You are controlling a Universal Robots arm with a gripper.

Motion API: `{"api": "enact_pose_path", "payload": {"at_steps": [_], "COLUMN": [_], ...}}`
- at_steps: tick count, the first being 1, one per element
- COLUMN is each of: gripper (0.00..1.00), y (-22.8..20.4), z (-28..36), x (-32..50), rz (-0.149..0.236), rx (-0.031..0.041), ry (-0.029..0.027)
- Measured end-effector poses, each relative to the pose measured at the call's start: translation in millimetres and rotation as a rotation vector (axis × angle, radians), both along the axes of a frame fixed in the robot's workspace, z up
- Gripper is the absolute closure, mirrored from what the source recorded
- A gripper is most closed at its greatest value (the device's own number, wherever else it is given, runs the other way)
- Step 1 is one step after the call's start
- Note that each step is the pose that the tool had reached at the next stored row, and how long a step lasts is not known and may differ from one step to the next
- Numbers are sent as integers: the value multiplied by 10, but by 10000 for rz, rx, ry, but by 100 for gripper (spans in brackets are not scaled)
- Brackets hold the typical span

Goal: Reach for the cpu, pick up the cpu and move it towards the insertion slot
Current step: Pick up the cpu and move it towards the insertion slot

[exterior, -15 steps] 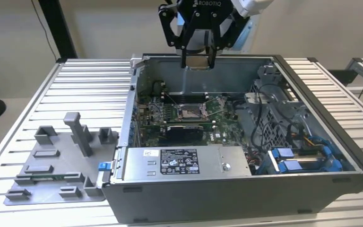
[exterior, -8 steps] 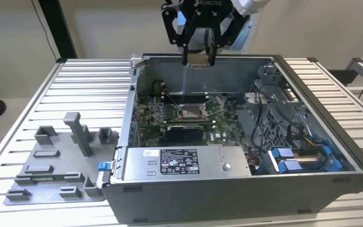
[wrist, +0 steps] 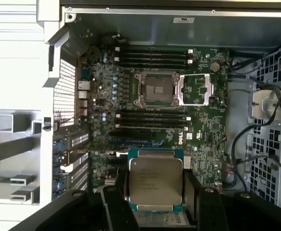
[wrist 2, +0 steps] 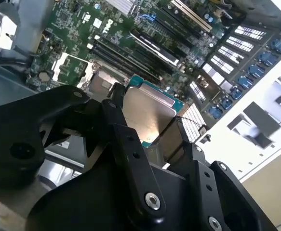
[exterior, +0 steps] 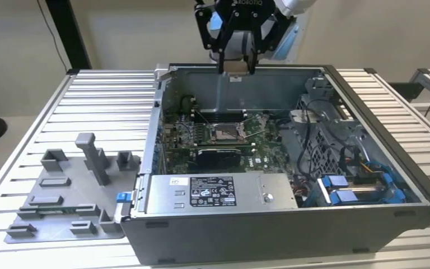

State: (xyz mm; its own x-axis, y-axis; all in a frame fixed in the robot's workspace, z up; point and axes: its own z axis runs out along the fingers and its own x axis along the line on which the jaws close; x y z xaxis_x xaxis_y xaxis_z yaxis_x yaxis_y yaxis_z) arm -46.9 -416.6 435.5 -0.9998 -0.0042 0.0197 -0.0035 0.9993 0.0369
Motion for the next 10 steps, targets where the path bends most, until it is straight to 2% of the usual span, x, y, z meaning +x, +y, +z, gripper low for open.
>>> {"api": "enact_pose_path", "payload": {"at_steps": [6, 10], "gripper": [100, 100], "y": [127, 244], "z": [-28, -46], "x": [41, 57], "rz": [-9, -10], "rx": [0, 1], "ry": [0, -1]}}
